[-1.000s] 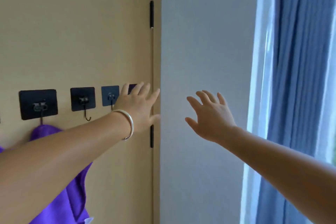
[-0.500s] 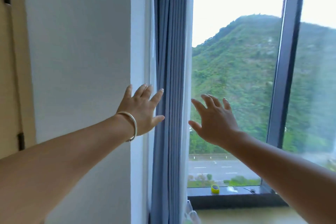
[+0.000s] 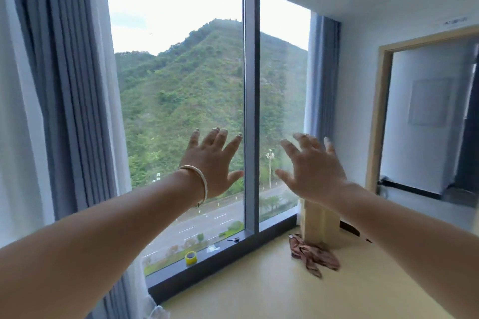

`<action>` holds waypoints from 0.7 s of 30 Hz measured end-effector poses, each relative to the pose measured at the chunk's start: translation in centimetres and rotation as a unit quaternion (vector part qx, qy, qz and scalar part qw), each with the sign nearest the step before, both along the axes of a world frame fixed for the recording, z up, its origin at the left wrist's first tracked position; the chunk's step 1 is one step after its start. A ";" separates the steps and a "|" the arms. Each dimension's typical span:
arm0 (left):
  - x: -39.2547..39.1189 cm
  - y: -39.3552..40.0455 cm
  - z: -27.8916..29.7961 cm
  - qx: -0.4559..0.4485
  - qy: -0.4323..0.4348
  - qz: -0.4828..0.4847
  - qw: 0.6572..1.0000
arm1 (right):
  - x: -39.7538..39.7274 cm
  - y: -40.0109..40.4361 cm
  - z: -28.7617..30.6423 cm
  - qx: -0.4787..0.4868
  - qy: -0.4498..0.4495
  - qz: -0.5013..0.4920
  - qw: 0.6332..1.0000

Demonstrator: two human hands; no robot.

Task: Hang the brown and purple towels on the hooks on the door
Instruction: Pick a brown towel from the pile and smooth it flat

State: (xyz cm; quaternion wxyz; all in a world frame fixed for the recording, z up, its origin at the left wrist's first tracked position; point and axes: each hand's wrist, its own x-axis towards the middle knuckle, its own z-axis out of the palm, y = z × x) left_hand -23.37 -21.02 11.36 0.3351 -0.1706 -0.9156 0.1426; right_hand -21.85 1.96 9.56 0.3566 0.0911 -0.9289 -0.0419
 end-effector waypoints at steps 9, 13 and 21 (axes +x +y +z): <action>-5.2 20.3 -2.4 -0.002 -0.007 -0.152 0.988 | 3.3 19.2 -2.3 0.014 -0.010 -0.177 0.984; -6.0 28.6 -3.7 -0.007 -0.023 -0.216 0.976 | 5.8 26.3 -3.0 0.000 -0.026 -0.256 0.966; -7.2 42.1 -5.9 -0.021 -0.044 -0.323 0.945 | 9.1 36.6 -5.1 -0.021 -0.071 -0.376 0.924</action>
